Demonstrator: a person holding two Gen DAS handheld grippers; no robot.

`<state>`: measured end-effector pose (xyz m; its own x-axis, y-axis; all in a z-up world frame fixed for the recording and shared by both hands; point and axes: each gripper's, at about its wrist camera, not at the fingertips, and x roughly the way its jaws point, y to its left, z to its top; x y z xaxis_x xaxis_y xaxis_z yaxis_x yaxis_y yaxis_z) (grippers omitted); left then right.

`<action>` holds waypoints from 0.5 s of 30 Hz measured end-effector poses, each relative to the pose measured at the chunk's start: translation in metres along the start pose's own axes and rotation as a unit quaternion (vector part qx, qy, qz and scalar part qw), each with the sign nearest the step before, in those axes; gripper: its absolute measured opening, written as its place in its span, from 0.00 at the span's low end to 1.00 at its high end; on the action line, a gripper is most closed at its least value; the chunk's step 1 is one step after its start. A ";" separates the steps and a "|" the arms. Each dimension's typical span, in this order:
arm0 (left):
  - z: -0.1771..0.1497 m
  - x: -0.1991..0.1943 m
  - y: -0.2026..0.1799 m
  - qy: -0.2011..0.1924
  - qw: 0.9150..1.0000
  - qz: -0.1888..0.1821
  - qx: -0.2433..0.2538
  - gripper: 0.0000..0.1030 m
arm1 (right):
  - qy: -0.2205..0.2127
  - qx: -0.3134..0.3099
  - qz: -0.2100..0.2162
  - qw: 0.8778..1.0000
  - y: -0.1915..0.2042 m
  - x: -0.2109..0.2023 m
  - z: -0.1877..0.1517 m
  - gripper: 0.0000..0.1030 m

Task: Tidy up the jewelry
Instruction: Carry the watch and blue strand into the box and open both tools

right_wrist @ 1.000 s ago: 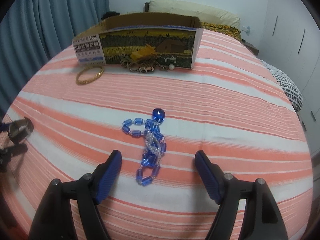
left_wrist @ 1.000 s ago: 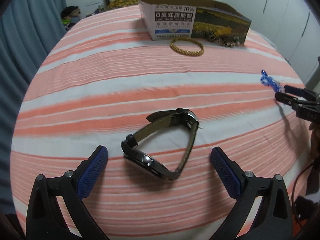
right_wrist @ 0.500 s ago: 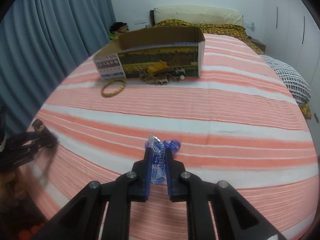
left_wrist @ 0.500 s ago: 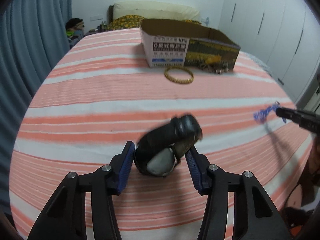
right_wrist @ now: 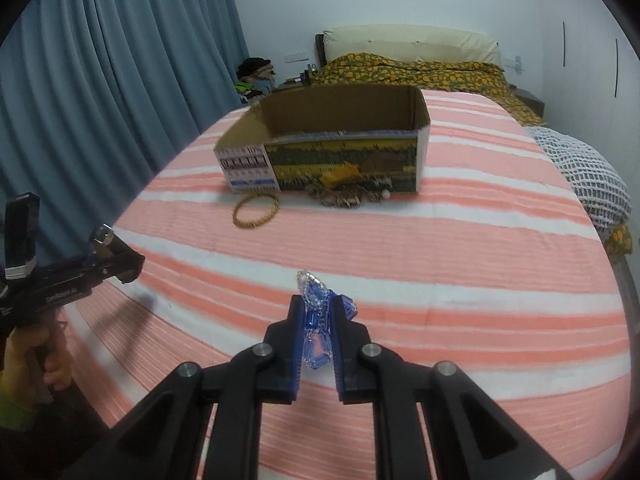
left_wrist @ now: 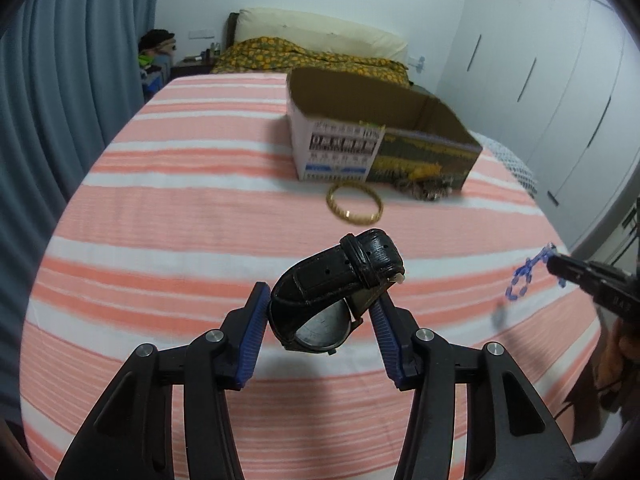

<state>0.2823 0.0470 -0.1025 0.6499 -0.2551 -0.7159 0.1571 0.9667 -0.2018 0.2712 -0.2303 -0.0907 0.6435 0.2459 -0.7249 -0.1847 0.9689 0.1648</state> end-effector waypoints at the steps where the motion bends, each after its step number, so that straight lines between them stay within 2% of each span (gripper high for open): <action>1: 0.007 -0.001 0.000 -0.002 1.000 -0.003 -0.002 0.50 | -0.002 0.000 0.005 1.000 0.000 -0.001 0.006 0.12; 6: 0.048 -0.004 -0.005 -0.018 1.000 -0.017 0.002 0.50 | -0.019 -0.012 0.024 0.999 0.003 -0.005 0.044 0.12; 9: 0.075 -0.002 -0.009 -0.026 0.999 -0.022 0.009 0.50 | -0.035 -0.022 0.032 0.999 0.005 -0.007 0.079 0.12; 15: 0.145 0.022 -0.019 -0.036 0.998 -0.033 0.028 0.50 | -0.058 -0.034 0.036 0.997 0.002 0.005 0.146 0.12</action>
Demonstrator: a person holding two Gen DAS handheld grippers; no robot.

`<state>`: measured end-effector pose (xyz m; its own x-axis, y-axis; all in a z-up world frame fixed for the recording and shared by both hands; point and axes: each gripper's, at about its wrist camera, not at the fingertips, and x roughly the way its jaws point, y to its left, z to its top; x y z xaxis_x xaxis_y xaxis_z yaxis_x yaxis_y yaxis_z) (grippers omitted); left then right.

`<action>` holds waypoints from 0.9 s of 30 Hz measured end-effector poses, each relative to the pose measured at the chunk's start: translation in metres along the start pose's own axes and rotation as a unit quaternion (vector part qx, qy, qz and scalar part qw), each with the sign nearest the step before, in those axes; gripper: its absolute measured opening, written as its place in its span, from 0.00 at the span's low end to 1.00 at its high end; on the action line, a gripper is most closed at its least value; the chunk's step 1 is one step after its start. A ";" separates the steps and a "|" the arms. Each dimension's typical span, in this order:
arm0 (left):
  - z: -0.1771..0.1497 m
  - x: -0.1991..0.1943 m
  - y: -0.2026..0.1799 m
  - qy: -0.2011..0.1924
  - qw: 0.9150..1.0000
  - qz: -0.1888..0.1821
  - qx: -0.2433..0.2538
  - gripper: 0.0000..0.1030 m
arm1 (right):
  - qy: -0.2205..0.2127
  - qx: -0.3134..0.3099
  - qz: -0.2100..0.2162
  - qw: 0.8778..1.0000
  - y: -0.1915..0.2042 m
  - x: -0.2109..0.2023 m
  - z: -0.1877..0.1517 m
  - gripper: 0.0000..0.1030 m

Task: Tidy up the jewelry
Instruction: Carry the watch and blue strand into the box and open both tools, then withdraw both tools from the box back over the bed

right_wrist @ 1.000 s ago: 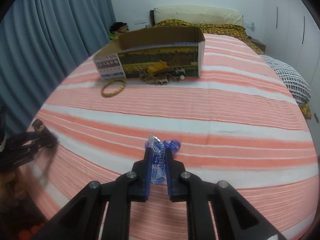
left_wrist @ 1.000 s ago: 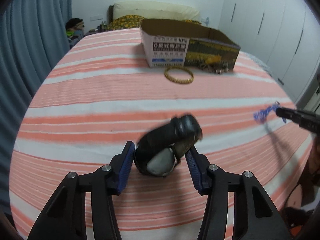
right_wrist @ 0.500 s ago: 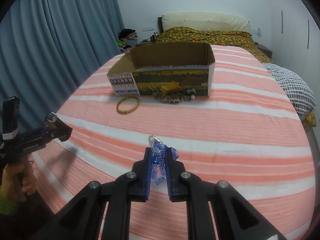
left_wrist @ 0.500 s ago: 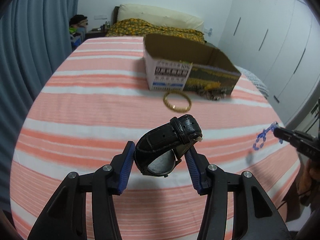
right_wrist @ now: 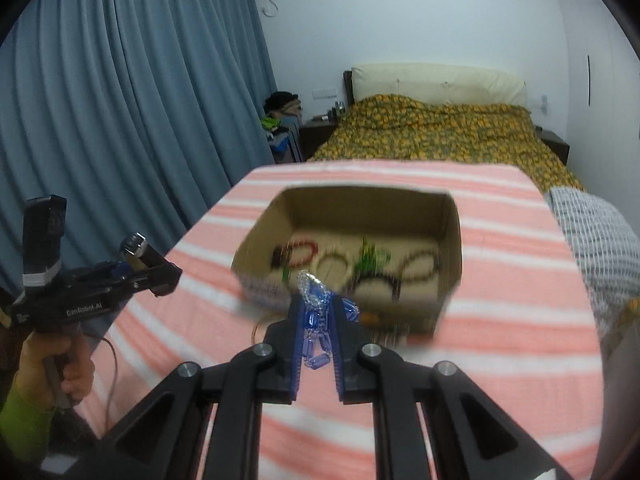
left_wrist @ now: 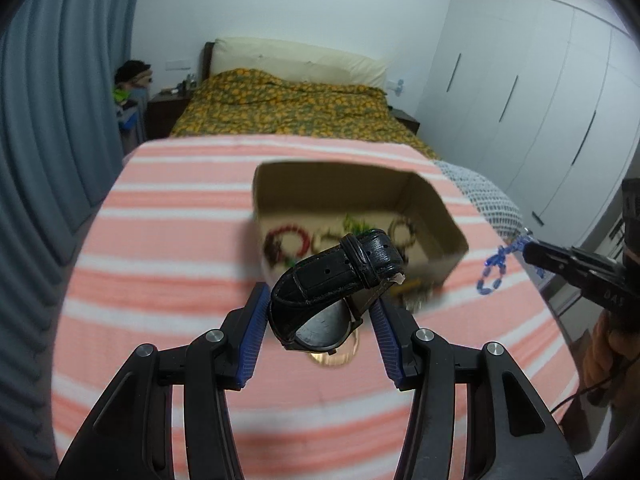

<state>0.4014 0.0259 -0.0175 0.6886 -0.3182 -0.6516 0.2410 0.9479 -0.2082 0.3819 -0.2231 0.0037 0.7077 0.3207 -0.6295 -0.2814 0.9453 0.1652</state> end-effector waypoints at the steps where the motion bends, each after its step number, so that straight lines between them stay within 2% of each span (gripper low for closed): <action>1: 0.007 0.006 0.000 0.000 1.000 -0.003 0.000 0.50 | -0.002 -0.001 -0.001 1.000 -0.003 0.006 0.010 0.12; 5: 0.035 0.039 -0.001 0.009 1.000 -0.017 -0.003 0.50 | 0.004 0.008 -0.001 1.000 -0.015 0.036 0.040 0.12; 8: 0.046 0.065 -0.002 0.023 0.999 -0.022 -0.006 0.50 | 0.019 0.015 0.003 1.000 -0.027 0.061 0.050 0.12; 14: 0.045 0.114 -0.006 0.059 0.998 -0.024 -0.009 0.50 | 0.055 0.028 0.001 0.998 -0.041 0.104 0.045 0.12; 17: 0.040 0.129 -0.009 0.069 0.997 -0.018 -0.006 0.57 | 0.064 0.035 0.000 0.997 -0.045 0.117 0.037 0.15; 18: 0.039 0.132 -0.009 0.069 0.997 -0.014 -0.006 0.61 | 0.067 0.039 -0.001 0.997 -0.048 0.120 0.037 0.28; 19: 0.037 0.133 -0.009 0.068 0.998 -0.012 -0.006 0.76 | 0.069 0.045 -0.004 0.997 -0.050 0.123 0.036 0.49; 20: 0.035 0.132 -0.009 0.064 0.998 -0.009 -0.007 0.91 | 0.066 0.049 -0.009 0.997 -0.053 0.124 0.036 0.55; 21: 0.033 0.129 -0.009 0.058 0.998 -0.006 -0.007 0.94 | 0.060 0.050 -0.012 0.997 -0.054 0.122 0.035 0.57; 27: 0.017 0.099 -0.013 0.036 0.999 0.013 0.004 0.94 | 0.035 0.048 -0.032 0.998 -0.056 0.099 0.022 0.57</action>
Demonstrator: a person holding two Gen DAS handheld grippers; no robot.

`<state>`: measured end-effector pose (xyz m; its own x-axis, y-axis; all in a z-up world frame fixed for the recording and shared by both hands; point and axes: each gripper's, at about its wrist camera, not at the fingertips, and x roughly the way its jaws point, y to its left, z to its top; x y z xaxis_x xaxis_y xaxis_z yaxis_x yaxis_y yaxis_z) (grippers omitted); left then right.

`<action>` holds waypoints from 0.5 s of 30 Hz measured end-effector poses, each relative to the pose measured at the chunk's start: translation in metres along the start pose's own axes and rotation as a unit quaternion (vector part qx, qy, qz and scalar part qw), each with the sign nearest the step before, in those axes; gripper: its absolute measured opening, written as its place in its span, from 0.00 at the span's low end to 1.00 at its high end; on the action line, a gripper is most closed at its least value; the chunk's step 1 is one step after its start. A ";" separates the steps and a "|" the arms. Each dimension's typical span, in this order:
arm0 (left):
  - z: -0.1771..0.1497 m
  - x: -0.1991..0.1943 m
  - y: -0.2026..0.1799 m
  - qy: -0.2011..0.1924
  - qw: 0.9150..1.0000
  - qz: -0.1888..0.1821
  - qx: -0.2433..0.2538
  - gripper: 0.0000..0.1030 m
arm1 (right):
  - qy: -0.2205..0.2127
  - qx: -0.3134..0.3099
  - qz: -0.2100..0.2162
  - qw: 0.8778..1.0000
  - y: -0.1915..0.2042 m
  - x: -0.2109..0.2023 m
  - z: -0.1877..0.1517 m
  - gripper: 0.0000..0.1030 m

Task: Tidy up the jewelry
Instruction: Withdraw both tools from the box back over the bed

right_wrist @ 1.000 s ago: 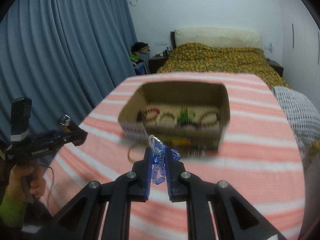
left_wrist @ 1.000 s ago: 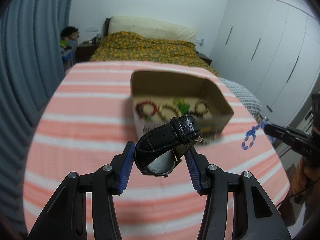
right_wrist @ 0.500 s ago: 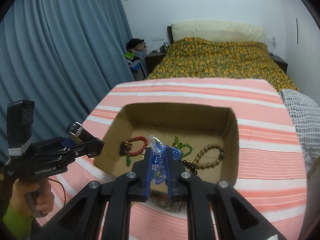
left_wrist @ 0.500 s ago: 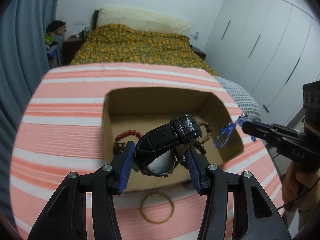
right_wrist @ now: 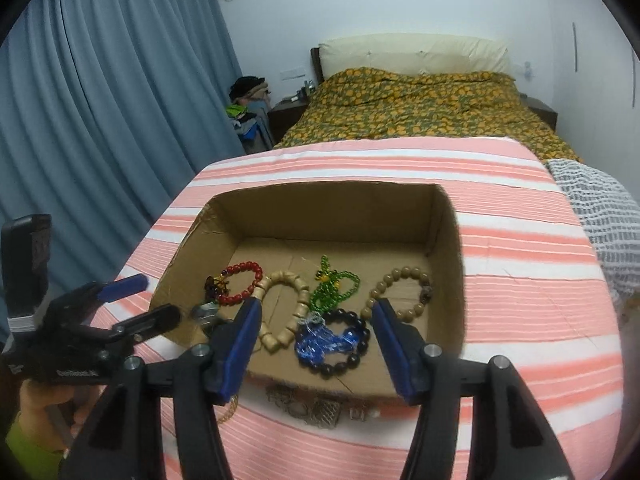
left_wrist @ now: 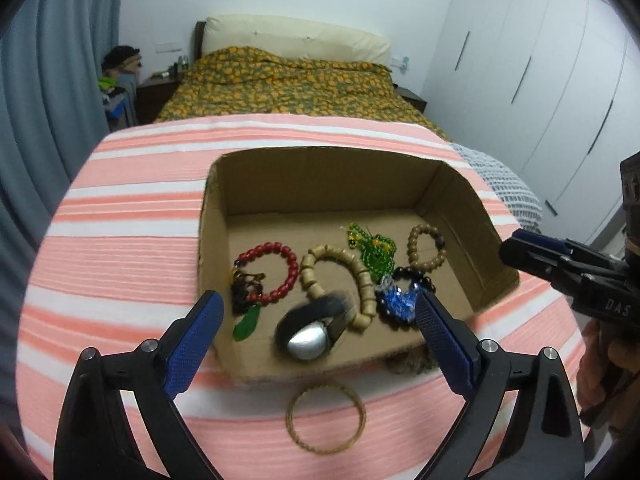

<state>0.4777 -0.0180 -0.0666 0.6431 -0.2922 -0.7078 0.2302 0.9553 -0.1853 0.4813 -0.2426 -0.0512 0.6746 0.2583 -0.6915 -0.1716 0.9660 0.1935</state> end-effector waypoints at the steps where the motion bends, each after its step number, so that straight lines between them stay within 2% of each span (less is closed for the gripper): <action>1: -0.005 -0.006 -0.002 -0.003 1.000 0.001 0.000 0.94 | -0.005 -0.001 -0.004 1.000 0.000 -0.006 -0.005 0.57; 8: -0.049 -0.044 -0.016 -0.013 1.000 -0.010 0.017 0.94 | -0.021 -0.015 -0.024 0.999 0.007 -0.047 -0.056 0.57; 12: -0.079 -0.058 -0.020 -0.013 1.000 -0.011 0.002 0.94 | -0.020 -0.032 -0.037 0.999 0.017 -0.065 -0.093 0.57; 15: -0.108 -0.067 -0.017 -0.006 1.000 0.007 -0.024 0.94 | -0.020 -0.046 -0.047 0.998 0.027 -0.076 -0.121 0.57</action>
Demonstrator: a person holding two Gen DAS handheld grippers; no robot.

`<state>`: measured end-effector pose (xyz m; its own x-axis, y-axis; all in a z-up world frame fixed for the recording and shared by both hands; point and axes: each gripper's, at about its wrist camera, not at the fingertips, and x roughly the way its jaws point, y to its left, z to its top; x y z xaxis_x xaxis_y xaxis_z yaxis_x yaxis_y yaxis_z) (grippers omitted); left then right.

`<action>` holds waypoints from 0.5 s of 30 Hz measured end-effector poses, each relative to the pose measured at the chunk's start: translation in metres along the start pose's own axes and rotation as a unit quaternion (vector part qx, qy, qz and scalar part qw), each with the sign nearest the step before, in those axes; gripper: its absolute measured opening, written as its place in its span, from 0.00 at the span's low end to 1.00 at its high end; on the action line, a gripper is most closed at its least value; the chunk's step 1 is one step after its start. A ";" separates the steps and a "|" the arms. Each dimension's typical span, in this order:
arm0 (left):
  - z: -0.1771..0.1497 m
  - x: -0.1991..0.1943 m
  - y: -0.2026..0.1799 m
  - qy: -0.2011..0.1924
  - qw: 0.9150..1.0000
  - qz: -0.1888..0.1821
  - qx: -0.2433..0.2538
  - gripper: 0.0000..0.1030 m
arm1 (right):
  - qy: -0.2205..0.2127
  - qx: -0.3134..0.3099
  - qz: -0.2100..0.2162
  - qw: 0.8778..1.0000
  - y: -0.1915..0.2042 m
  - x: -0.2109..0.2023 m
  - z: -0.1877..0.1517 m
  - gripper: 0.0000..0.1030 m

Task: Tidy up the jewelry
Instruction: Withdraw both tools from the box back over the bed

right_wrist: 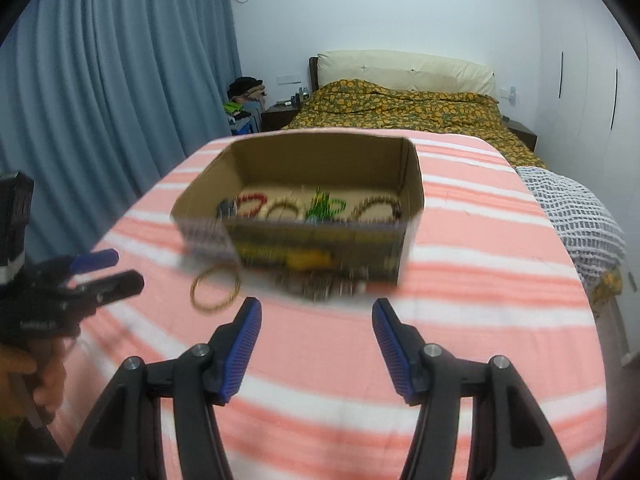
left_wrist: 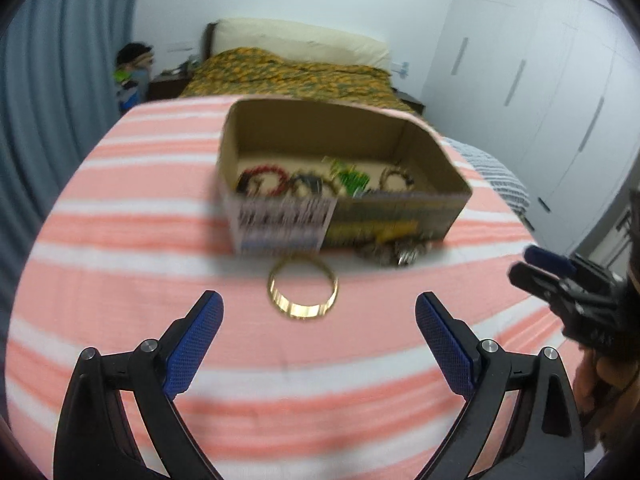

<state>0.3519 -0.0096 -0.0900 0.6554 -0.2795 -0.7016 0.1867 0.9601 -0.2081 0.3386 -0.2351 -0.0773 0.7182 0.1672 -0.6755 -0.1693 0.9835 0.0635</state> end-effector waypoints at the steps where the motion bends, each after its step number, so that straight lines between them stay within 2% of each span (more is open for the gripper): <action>1: -0.007 -0.002 0.001 0.001 1.000 0.005 -0.005 0.94 | -0.002 -0.005 -0.005 1.000 0.003 -0.004 -0.009 0.57; 5: -0.039 -0.006 0.008 0.009 0.999 0.023 -0.024 0.94 | -0.006 -0.019 -0.026 0.999 0.014 -0.013 -0.037 0.57; 9: -0.062 -0.007 0.009 0.027 0.999 0.041 -0.011 0.94 | 0.001 -0.010 -0.026 1.000 0.018 -0.014 -0.058 0.57; 12: -0.072 -0.005 0.007 0.037 0.998 0.051 -0.004 0.94 | -0.001 0.001 -0.022 1.000 0.020 -0.015 -0.071 0.57; 15: -0.076 -0.007 0.005 0.029 0.998 0.058 -0.003 0.97 | -0.002 0.010 -0.021 1.000 0.020 -0.014 -0.076 0.57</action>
<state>0.2929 -0.0031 -0.1380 0.6297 -0.1660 -0.7589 0.1068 0.9861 -0.1271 0.2734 -0.2234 -0.1225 0.7266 0.1251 -0.6756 -0.1241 0.9910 0.0499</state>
